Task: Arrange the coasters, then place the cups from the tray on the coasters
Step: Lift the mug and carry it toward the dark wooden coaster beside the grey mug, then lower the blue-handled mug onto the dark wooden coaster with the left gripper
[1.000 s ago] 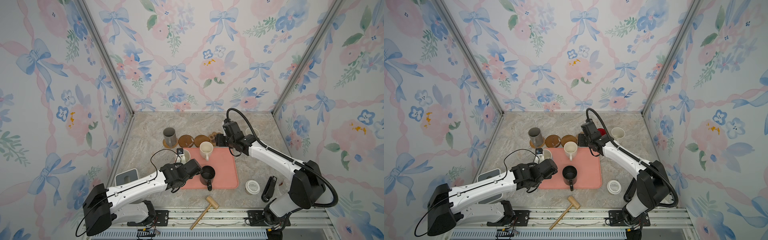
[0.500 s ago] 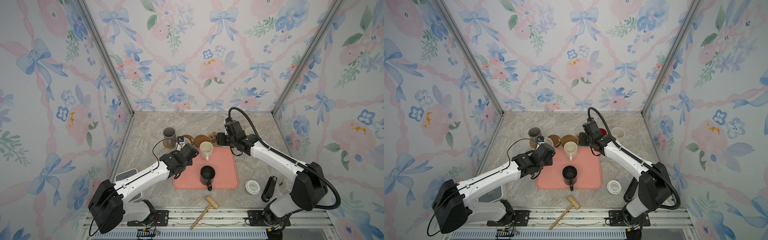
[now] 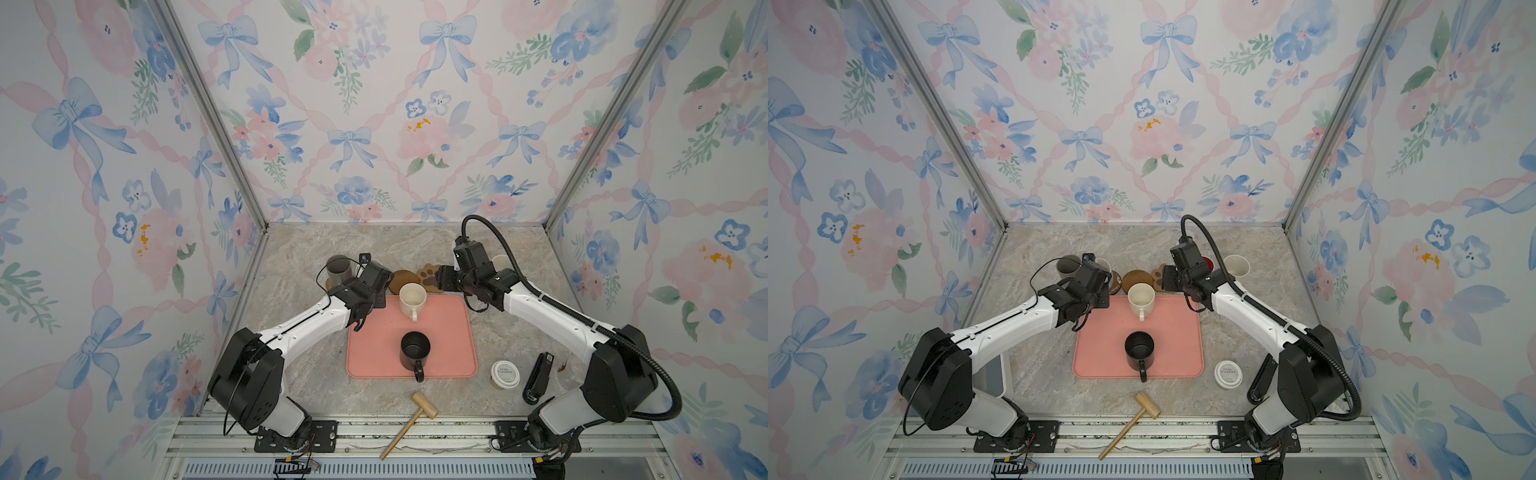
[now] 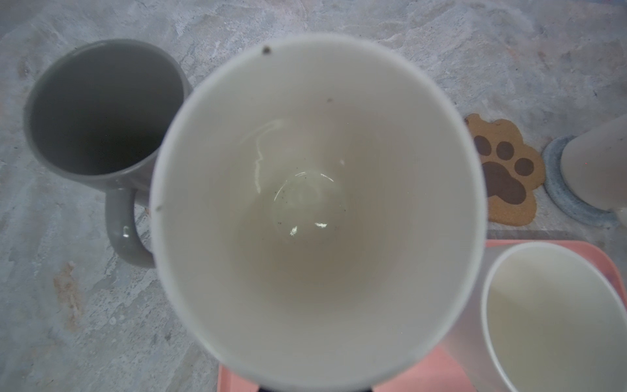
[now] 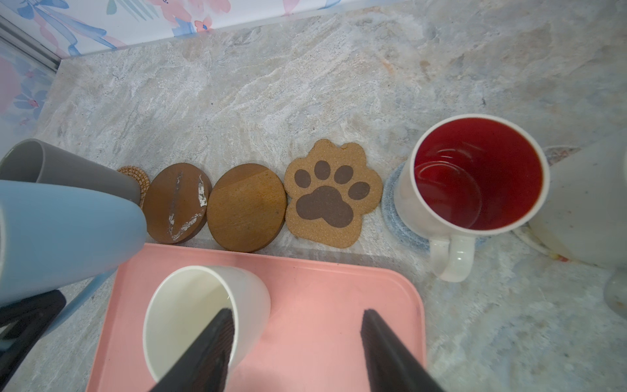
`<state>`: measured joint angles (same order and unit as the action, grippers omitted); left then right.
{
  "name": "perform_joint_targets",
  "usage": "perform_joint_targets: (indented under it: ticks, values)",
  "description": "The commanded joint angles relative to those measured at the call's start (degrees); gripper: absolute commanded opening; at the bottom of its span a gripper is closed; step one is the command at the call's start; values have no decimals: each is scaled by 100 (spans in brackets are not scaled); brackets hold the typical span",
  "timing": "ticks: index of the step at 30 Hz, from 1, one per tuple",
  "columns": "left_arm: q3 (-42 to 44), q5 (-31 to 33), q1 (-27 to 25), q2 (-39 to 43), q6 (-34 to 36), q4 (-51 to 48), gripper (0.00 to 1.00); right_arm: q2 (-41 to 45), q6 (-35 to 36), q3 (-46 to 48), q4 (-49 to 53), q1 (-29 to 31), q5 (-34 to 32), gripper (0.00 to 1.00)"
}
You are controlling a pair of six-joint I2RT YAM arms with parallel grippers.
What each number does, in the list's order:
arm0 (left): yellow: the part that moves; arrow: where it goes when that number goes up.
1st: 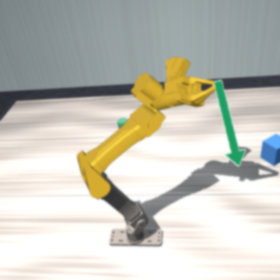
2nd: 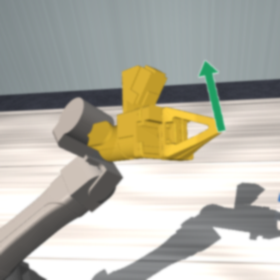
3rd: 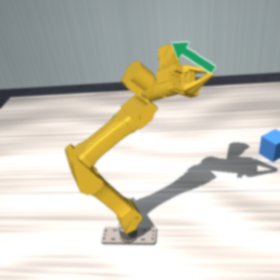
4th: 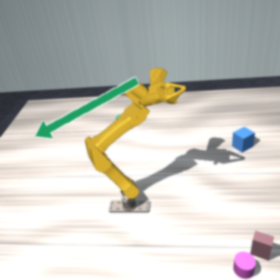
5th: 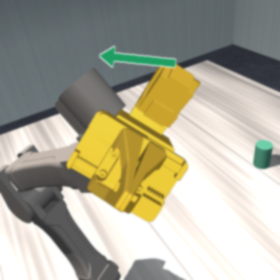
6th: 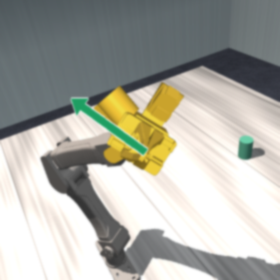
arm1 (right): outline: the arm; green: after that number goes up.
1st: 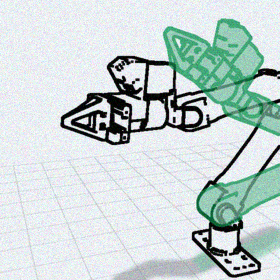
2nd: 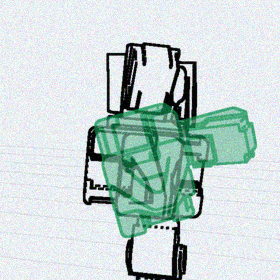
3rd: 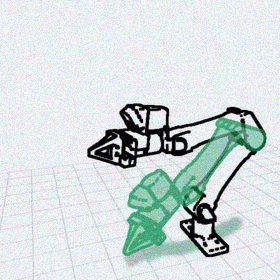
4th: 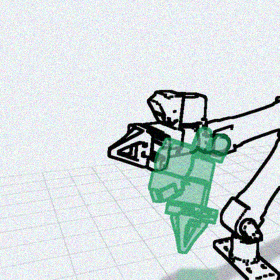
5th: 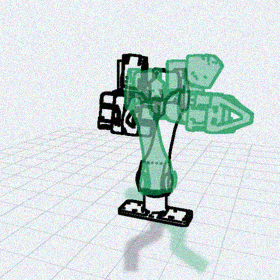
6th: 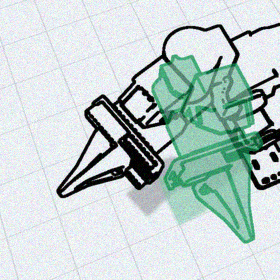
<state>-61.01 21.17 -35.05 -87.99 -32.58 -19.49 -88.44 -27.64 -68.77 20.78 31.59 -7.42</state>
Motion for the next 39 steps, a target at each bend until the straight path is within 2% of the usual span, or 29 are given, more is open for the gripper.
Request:
perform_joint_targets:
  ticks: [1,9,22,31,39]
  values:
    - [-419,-23,106,-194,314,482,0,194,49,105,-3,-66,64,63]
    - [-672,-121,327,-547,414,641,0,326,68,206,-21,-135,118,63]
    - [-877,-200,411,-1050,502,630,0,302,72,207,-1,-149,162,63]
    - [-835,1,427,-1135,484,616,0,236,69,198,-2,-213,236,63]
    - [-816,-78,447,-1253,436,621,0,218,74,184,15,-215,272,62]
